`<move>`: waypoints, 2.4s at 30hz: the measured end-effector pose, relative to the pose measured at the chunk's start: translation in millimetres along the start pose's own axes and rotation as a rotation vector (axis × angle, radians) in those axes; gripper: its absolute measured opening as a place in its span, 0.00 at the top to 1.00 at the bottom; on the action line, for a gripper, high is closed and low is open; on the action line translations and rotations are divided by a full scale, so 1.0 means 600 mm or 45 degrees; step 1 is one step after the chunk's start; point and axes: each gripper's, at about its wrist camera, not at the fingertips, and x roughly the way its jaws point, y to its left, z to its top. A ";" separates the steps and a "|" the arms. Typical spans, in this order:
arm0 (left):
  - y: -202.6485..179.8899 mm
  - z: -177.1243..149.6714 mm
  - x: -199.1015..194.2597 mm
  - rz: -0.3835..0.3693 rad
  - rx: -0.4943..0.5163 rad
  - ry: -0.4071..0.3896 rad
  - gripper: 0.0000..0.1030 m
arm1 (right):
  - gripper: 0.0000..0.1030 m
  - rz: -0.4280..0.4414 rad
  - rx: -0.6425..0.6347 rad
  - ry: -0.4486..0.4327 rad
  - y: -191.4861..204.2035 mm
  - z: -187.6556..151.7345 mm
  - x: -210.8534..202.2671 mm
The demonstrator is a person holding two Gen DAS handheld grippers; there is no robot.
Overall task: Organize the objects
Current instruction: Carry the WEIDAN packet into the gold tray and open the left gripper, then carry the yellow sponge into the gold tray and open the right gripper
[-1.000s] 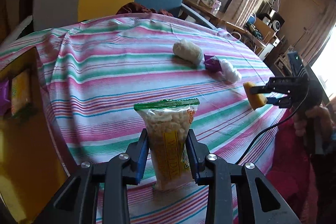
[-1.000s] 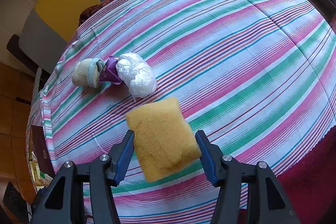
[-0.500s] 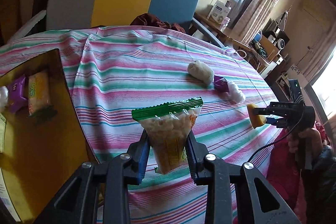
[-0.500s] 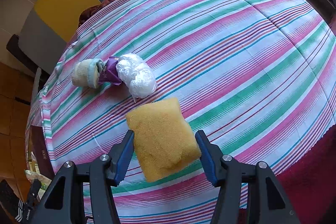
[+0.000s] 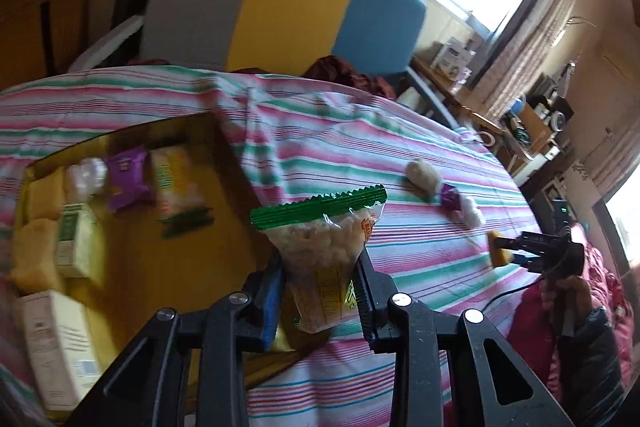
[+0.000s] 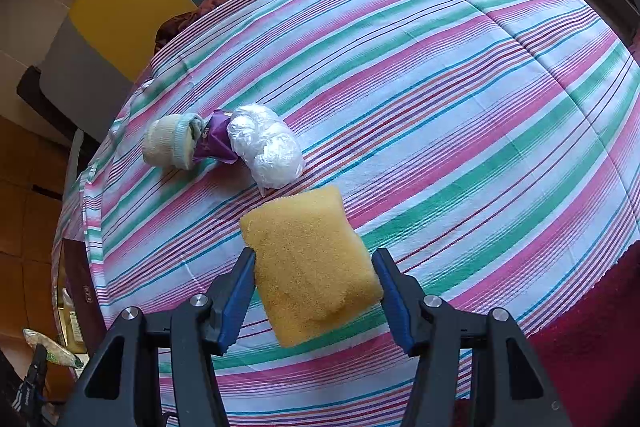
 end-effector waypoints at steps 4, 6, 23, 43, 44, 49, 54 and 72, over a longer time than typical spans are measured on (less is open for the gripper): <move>0.072 0.000 0.001 0.147 -0.035 0.042 0.69 | 0.43 0.004 0.001 -0.008 0.001 0.001 0.000; 0.112 0.000 0.012 0.195 -0.081 0.082 0.69 | 0.43 0.005 0.002 -0.011 0.002 0.001 0.001; 0.238 0.046 0.107 0.458 -0.133 0.234 0.69 | 0.43 0.012 0.004 -0.021 -0.001 -0.002 -0.005; 0.236 0.046 0.092 0.589 -0.102 0.123 0.58 | 0.43 -0.006 0.004 -0.007 -0.002 -0.001 -0.001; 0.231 0.045 0.085 0.589 -0.098 0.105 0.56 | 0.43 -0.007 0.004 -0.007 -0.002 -0.001 -0.001; 0.197 0.027 0.032 0.581 -0.080 -0.029 0.51 | 0.43 -0.015 0.005 -0.004 -0.003 -0.002 -0.001; 0.157 0.001 -0.008 0.571 -0.035 -0.125 0.46 | 0.43 -0.030 -0.006 0.018 0.000 -0.003 0.004; 0.114 -0.059 -0.060 0.535 0.012 -0.215 0.38 | 0.43 0.037 -0.393 0.033 0.197 -0.071 -0.012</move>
